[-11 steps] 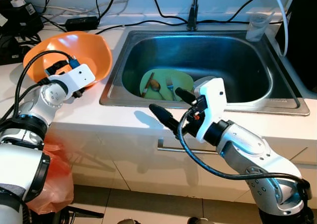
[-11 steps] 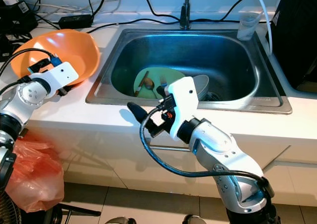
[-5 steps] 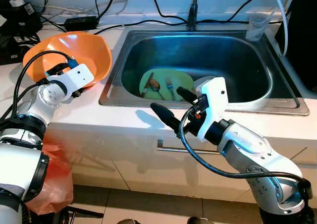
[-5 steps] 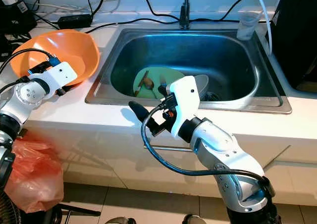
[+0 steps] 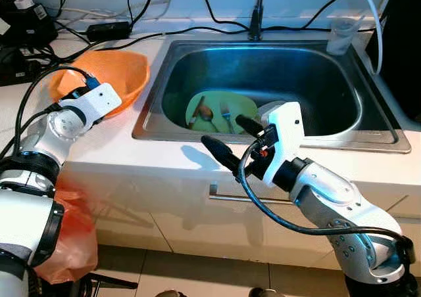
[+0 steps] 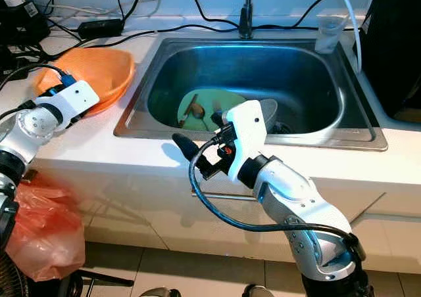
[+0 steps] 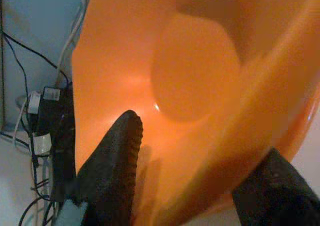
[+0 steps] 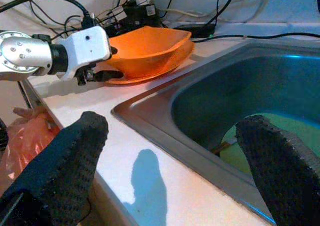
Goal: Kitchen organization
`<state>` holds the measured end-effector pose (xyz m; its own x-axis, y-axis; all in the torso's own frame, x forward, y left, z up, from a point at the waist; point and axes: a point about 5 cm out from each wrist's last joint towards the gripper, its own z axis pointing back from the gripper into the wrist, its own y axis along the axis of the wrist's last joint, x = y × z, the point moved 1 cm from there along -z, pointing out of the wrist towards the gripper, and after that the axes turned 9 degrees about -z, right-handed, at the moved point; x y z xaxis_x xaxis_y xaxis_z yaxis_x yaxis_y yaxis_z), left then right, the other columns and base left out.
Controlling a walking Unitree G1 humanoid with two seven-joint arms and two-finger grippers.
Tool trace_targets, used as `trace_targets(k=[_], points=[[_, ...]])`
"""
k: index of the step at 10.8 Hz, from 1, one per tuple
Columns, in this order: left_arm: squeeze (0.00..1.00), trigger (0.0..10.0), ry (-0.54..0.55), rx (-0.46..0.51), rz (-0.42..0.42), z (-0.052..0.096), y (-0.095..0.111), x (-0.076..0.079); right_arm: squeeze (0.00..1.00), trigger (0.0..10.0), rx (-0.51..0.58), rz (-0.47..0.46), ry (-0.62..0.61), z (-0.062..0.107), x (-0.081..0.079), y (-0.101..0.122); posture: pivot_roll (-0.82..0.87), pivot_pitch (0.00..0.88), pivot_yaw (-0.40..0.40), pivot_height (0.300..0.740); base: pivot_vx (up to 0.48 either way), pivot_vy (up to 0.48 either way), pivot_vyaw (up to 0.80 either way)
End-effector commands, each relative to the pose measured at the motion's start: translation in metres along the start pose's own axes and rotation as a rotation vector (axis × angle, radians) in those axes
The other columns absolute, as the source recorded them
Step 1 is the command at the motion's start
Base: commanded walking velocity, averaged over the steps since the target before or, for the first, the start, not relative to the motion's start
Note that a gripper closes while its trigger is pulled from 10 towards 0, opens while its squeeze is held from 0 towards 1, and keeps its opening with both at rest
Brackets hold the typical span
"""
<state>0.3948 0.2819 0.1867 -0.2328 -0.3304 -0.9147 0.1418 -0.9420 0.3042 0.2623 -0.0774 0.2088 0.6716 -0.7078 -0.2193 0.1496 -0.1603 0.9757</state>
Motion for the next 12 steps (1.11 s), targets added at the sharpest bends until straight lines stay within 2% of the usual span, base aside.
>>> trace_targets(k=[1,5,10,12], points=[[0.0,0.0,-0.033,-0.045,0.012,0.002,-0.011,0.006,0.0,10.0,0.029,-0.011,0.041,0.0,-0.004,0.006,-0.02,0.072,0.077,0.74,0.0,0.0,0.0],[0.0,0.0,-0.017,-0.047,0.024,0.002,-0.011,0.002,0.0,10.0,0.052,-0.04,0.129,0.0,-0.016,0.011,-0.02,0.069,0.077,0.74,0.0,0.0,0.0],[0.0,0.0,-0.002,-0.036,0.027,0.002,-0.008,-0.003,0.0,10.0,0.047,-0.048,0.176,-0.002,-0.022,0.012,-0.02,0.065,0.081,0.74,0.0,0.0,0.0],[0.0,0.0,0.039,-0.008,0.025,0.002,-0.003,-0.012,0.0,10.0,0.043,-0.058,0.209,-0.003,-0.025,0.012,-0.01,0.06,0.081,0.74,0.0,0.0,0.0]])
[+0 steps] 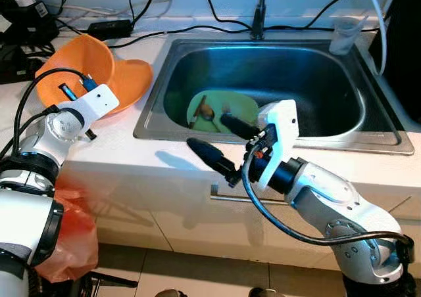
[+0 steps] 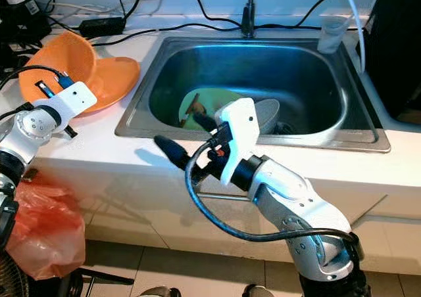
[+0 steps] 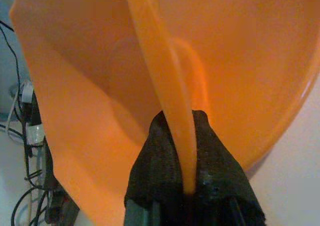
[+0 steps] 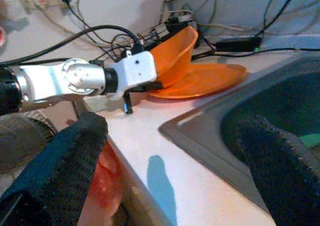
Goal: Kitchen organization
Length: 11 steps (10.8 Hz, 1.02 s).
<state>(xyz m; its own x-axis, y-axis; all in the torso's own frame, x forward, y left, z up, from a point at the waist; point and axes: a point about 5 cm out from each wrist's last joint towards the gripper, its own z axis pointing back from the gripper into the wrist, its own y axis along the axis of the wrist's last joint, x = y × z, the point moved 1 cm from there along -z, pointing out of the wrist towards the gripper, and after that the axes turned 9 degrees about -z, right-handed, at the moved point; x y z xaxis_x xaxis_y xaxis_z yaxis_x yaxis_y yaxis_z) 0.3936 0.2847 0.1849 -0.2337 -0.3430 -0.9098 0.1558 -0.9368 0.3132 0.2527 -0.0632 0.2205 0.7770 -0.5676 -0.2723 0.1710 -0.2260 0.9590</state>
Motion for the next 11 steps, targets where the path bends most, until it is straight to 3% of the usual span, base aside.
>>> trace_targets(k=[1,3,7,8,9,11], points=[[0.0,0.0,0.061,0.015,0.011,0.001,0.003,-0.016,0.0,10.0,0.002,0.005,0.042,-0.002,-0.006,0.003,0.0,0.058,0.081,0.74,0.0,0.0,0.0],[0.0,0.0,0.089,0.03,0.01,0.002,0.005,-0.022,0.0,10.0,0.0,0.005,0.052,-0.003,-0.006,0.002,0.0,0.051,0.081,0.74,0.0,0.0,0.0],[0.0,0.0,0.212,0.14,-0.078,0.004,0.027,-0.047,0.0,10.0,0.009,0.011,0.048,-0.005,-0.005,0.003,0.01,0.045,0.085,0.74,0.0,0.0,0.0],[0.0,0.0,0.246,0.196,-0.083,0.005,0.041,-0.055,0.0,10.0,0.016,0.013,0.043,-0.006,-0.004,0.004,0.01,0.042,0.083,0.74,0.0,0.0,0.0],[0.0,0.0,0.278,0.31,-0.075,0.005,0.067,-0.059,0.0,10.0,0.028,0.017,0.034,-0.007,-0.002,0.006,0.01,0.041,0.083,0.74,0.0,0.0,0.0],[0.0,0.0,0.301,0.426,-0.044,0.006,0.094,-0.056,0.0,10.0,0.045,0.039,-0.02,-0.007,0.005,0.009,0.01,0.038,0.084,0.74,0.0,0.0,0.0]])
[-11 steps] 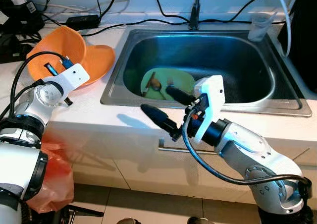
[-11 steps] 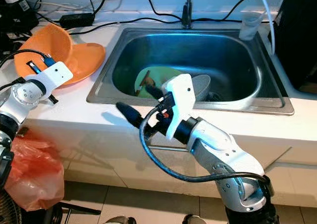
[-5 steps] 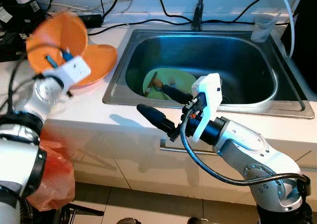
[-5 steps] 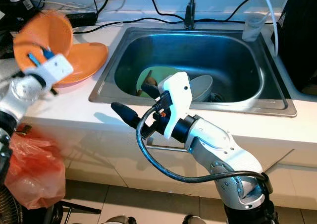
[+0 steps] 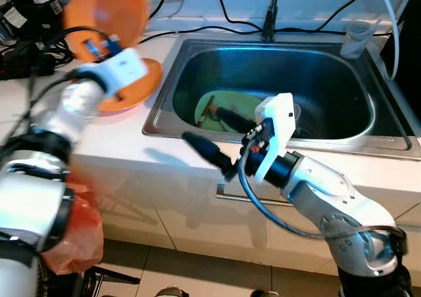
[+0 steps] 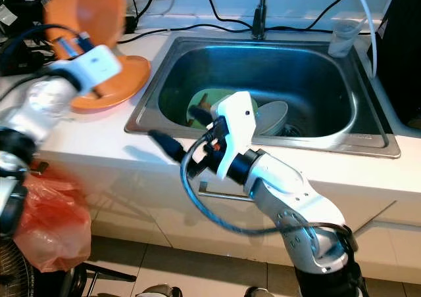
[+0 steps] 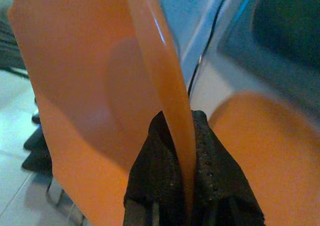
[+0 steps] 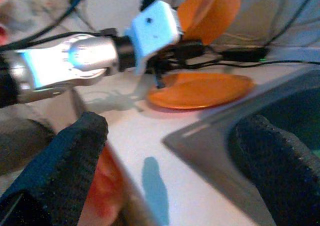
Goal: Kitchen organization
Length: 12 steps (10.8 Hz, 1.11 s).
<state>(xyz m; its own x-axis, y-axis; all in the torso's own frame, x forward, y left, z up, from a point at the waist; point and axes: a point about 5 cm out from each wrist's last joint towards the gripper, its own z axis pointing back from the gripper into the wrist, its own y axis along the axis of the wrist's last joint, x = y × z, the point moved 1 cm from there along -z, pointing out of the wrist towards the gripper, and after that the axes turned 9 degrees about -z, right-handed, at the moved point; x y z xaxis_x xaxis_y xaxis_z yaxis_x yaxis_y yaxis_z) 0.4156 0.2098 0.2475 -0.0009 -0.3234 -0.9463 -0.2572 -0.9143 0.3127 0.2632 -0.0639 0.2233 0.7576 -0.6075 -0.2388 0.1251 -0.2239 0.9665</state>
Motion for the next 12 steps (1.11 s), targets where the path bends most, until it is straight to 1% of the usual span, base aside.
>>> trace_targets(k=[1,2,3,4,5,6,7,8,9,10,11,12], points=[[0.0,0.0,0.07,0.069,0.026,-0.006,0.017,-0.011,0.0,10.0,0.025,0.046,-0.054,-0.001,0.007,0.008,0.0,0.037,0.089,0.74,0.0,0.0,0.0],[0.0,0.0,0.061,0.085,0.082,-0.008,0.024,0.0,0.0,10.0,0.032,0.081,-0.118,-0.001,0.015,0.011,-0.01,0.036,0.092,0.74,0.0,0.0,0.0],[0.0,0.0,0.059,0.098,0.139,-0.011,0.032,0.011,0.0,10.0,0.036,0.093,-0.199,0.002,0.026,0.012,-0.02,0.035,0.094,0.74,0.0,0.0,0.0],[0.0,0.0,0.066,0.086,0.234,-0.012,0.037,0.024,0.0,10.0,0.033,0.1,-0.26,0.006,0.034,0.012,-0.04,0.036,0.102,0.74,0.0,0.0,0.0],[0.0,0.0,0.055,0.089,0.304,-0.013,0.045,0.04,0.0,10.0,0.036,0.104,-0.297,0.009,0.038,0.012,-0.04,0.036,0.102,0.74,0.0,0.0,0.0],[0.0,0.0,0.034,0.096,0.366,-0.015,0.056,0.055,0.0,10.0,0.036,0.109,-0.322,0.013,0.041,0.013,-0.08,0.037,0.119,0.74,0.0,0.0,0.0],[0.0,0.0,0.01,0.116,0.416,-0.018,0.069,0.065,0.0,10.0,0.034,0.115,-0.338,0.016,0.042,0.013,-0.11,0.038,0.129,0.74,0.0,0.0,0.0],[0.0,0.0,-0.003,0.135,0.431,-0.019,0.078,0.069,0.0,10.0,0.035,0.117,-0.35,0.018,0.043,0.013,-0.12,0.037,0.137,0.74,0.0,0.0,0.0],[0.0,0.0,-0.02,0.164,0.463,-0.022,0.092,0.074,0.0,10.0,0.038,0.123,-0.374,0.022,0.044,0.013,-0.14,0.033,0.144,0.74,0.0,0.0,0.0],[0.0,0.0,-0.032,0.177,0.489,-0.023,0.101,0.078,0.0,10.0,0.041,0.131,-0.387,0.024,0.045,0.014,-0.15,0.029,0.148,0.74,0.0,0.0,0.0],[0.0,0.0,-0.046,0.196,0.496,-0.025,0.11,0.081,0.0,10.0,0.044,0.14,-0.4,0.026,0.046,0.015,-0.17,0.023,0.158,0.74,0.0,0.0,0.0],[0.0,0.0,-0.087,0.216,0.487,-0.025,0.121,0.089,0.0,10.0,0.046,0.151,-0.412,0.028,0.047,0.017,-0.17,0.022,0.162,0.74,0.0,0.0,0.0]])
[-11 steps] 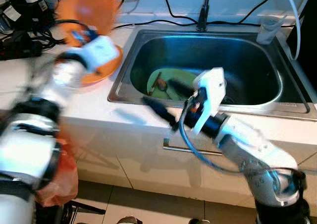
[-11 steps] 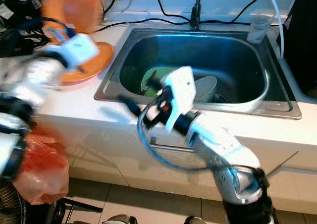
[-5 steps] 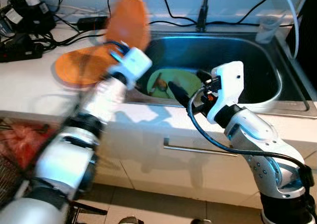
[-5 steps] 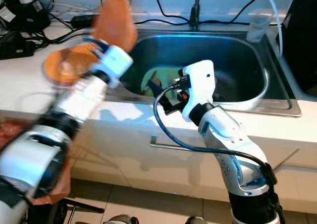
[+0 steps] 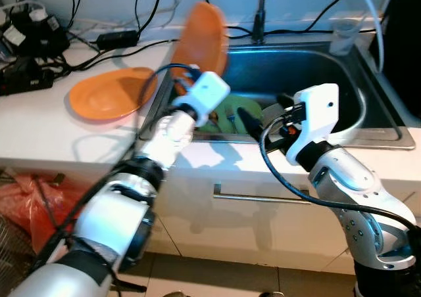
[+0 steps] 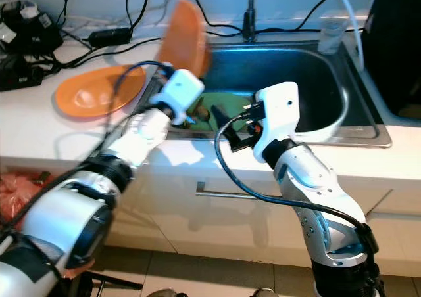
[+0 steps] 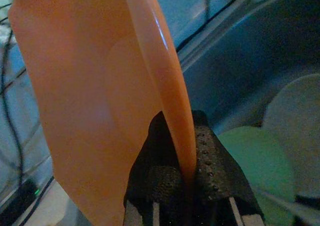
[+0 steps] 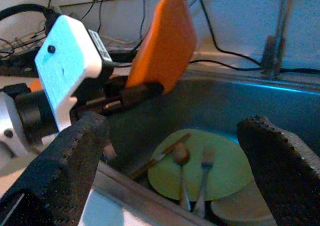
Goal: Kitchen organization
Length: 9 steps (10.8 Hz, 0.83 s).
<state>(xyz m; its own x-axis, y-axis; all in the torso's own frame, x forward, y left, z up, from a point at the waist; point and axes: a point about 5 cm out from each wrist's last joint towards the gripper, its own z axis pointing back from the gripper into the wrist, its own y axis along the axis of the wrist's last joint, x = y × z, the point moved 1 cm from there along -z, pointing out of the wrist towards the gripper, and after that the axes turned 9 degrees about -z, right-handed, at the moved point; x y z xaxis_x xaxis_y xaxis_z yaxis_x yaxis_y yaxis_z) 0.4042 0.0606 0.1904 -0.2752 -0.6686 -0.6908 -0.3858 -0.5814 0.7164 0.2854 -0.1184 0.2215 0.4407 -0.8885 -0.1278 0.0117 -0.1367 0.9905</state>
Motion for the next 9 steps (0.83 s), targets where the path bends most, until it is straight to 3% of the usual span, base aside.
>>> trace_targets(k=[1,2,3,5,7,9], points=[[0.0,0.0,-0.005,0.014,-0.027,-0.005,0.008,-0.007,0.0,10.0,0.015,0.01,0.0,0.003,-0.002,0.005,-0.18,0.022,0.169,0.74,0.0,0.0,0.0],[0.0,0.0,-0.067,0.016,-0.056,-0.006,0.01,0.004,0.0,10.0,0.017,0.012,-0.007,0.005,-0.002,0.005,-0.19,0.026,0.178,0.74,0.0,0.0,0.0],[0.0,0.0,-0.194,0.004,-0.117,-0.005,0.01,0.024,0.0,10.0,0.02,0.016,-0.021,0.009,-0.001,0.006,-0.21,0.034,0.193,0.74,0.0,0.0,0.0],[0.0,1.1,-0.316,-0.022,-0.185,-0.002,0.006,0.044,0.0,10.0,0.024,0.004,-0.03,0.014,-0.004,0.006,-0.22,0.047,0.211,0.74,0.0,0.0,0.0],[0.0,1.7,-0.349,-0.036,-0.195,-0.001,0.003,0.049,0.0,10.0,-0.015,0.012,-0.028,0.019,-0.007,0.004,-0.24,0.061,0.223,0.74,0.0,0.0,0.0],[0.0,3.2,-0.416,-0.057,-0.225,0.0,0.001,0.058,0.0,10.0,-0.125,0.036,-0.095,0.025,0.0,-0.01,-0.26,0.067,0.228,0.74,0.0,0.0,0.0]])
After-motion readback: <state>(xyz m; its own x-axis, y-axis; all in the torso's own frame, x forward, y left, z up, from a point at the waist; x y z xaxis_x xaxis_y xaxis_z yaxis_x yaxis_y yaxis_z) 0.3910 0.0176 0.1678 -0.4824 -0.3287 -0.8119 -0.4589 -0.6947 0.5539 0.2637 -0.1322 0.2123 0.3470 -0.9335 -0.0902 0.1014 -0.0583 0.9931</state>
